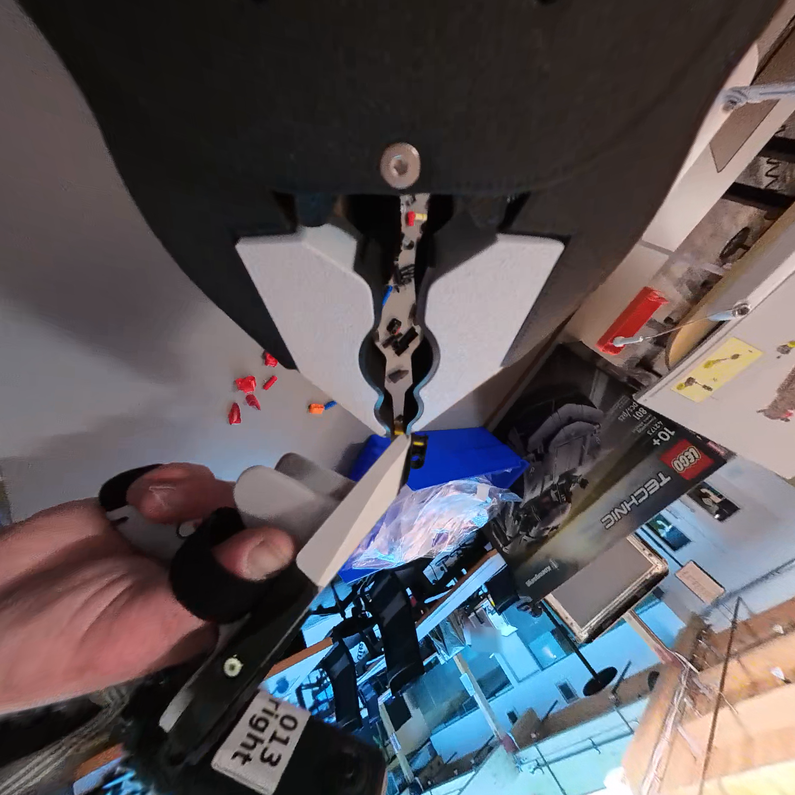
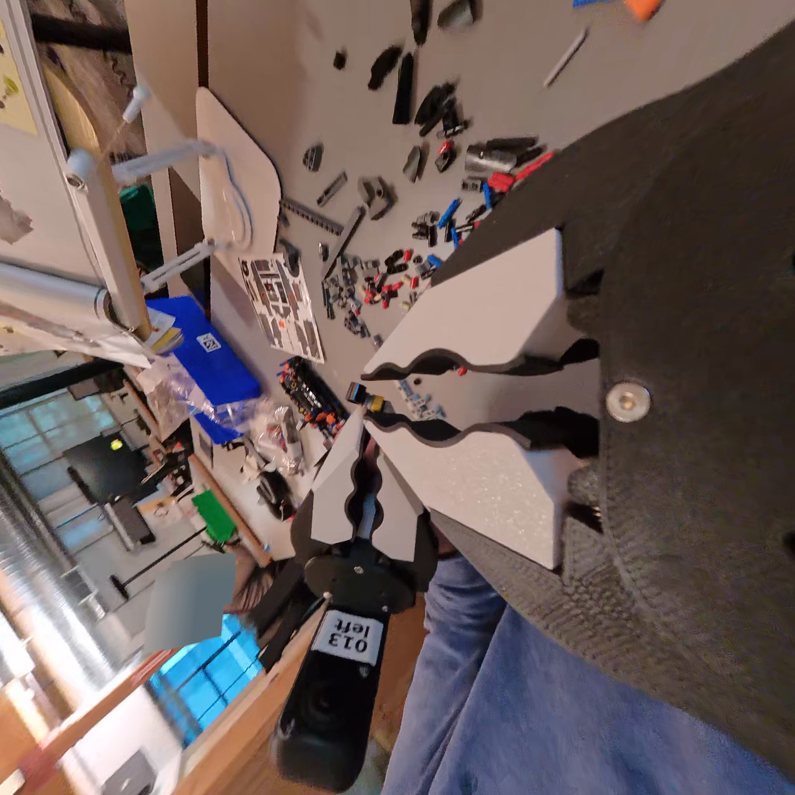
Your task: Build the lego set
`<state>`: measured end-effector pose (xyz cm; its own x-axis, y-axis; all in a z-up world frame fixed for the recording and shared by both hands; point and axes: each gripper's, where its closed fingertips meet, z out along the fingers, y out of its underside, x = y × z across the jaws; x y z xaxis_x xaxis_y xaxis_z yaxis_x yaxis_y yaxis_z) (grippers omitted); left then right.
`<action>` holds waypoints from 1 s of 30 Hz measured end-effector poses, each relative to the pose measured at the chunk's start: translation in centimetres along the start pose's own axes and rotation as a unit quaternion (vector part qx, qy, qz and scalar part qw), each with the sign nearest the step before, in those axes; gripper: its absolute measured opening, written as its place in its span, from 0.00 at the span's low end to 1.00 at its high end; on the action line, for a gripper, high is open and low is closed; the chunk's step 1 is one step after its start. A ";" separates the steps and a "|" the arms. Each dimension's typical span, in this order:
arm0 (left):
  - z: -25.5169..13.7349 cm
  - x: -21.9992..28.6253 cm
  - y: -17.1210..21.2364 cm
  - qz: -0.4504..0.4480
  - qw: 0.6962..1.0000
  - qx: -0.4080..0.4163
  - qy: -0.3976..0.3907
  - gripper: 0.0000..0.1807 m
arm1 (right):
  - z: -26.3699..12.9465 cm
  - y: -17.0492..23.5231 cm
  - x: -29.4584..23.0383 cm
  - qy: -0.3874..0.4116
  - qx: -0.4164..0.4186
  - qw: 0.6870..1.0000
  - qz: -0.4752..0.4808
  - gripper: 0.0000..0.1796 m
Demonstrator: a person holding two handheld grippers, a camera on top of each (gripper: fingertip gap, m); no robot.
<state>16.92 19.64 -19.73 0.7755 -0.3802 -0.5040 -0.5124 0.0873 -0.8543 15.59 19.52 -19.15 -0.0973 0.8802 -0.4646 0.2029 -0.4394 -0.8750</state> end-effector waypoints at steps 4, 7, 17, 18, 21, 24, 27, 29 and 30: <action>0.0 0.4 -0.3 0.020 1.000 0.004 -0.004 0.01 | -0.1 -0.2 -0.5 -0.035 0.010 0.999 0.015 0.02; -0.3 0.7 -0.6 0.026 0.999 0.018 0.008 0.02 | -0.4 -0.1 -0.7 -0.047 -0.007 0.999 0.004 0.02; -2.8 2.1 -2.6 0.201 0.972 0.049 0.109 0.15 | -1.0 2.5 -3.5 -0.180 -0.180 0.967 0.006 0.02; -2.8 2.5 -2.4 0.219 0.967 0.045 0.122 0.16 | -1.0 2.8 -4.0 -0.194 -0.195 0.961 0.002 0.02; -3.1 3.4 -2.4 0.249 0.954 0.047 0.158 0.14 | -1.1 3.5 -4.6 -0.214 -0.226 0.950 -0.005 0.02; -3.6 4.4 -2.1 0.267 0.943 0.038 0.192 0.12 | -1.3 3.9 -5.0 -0.235 -0.249 0.940 -0.008 0.02; -3.9 4.6 -1.9 0.273 0.938 0.030 0.210 0.11 | -1.5 4.1 -5.3 -0.253 -0.267 0.930 -0.009 0.02; -4.0 4.7 -1.8 0.286 0.934 0.024 0.214 0.09 | -1.6 4.3 -5.4 -0.262 -0.281 0.923 -0.010 0.02; -4.0 4.7 -1.7 0.292 0.932 0.020 0.215 0.10 | -1.6 4.3 -5.5 -0.266 -0.285 0.921 -0.010 0.02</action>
<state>19.91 14.01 -20.12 0.1455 -0.5900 -0.7941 -0.7799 0.4254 -0.4590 18.60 13.07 -20.16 -0.5396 0.6077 -0.5827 0.6600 -0.1244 -0.7409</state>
